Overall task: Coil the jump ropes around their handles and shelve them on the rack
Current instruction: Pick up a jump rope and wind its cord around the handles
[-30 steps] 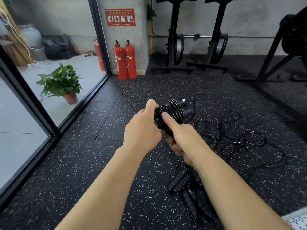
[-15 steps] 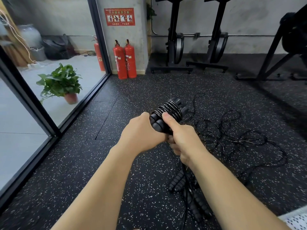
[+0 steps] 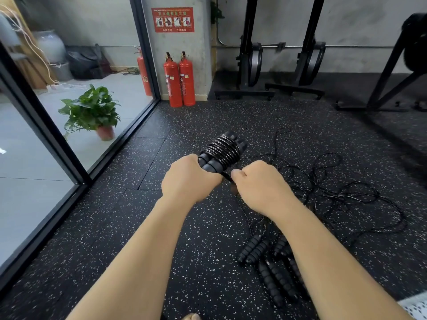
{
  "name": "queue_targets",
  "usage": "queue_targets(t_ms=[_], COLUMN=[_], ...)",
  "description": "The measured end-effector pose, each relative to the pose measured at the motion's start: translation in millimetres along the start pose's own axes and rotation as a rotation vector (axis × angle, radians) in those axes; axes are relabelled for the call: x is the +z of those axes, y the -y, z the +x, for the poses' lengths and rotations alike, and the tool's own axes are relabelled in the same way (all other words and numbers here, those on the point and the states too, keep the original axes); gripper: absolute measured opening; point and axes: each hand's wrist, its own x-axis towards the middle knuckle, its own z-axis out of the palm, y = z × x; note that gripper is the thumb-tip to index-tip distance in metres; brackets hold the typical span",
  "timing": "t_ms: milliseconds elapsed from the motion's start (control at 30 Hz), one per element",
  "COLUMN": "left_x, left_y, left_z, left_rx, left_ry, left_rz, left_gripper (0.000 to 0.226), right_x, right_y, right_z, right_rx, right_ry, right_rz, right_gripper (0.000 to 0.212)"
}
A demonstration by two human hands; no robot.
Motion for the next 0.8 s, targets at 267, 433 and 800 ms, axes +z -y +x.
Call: queue_targets(t_ms=[267,433,800], left_x=[1,7,-3], left_y=[-10,-26,-29], left_z=[-5,-16,-27], left_rx=[0.048,0.278,0.752], left_ry=[-0.027,-0.023,0.271], left_rz=[0.281,0.504,0.479], left_gripper=[0.022,0.02,0.019], right_x=[-31,-36,-38], right_y=[10,-5,-38], right_z=[-6,1,12], right_rx=[-0.194,-0.203,-0.323], right_ry=[-0.093,-0.033,0.037], right_rz=[-0.052,0.081,-0.055], right_gripper=[0.041,0.045,0.057])
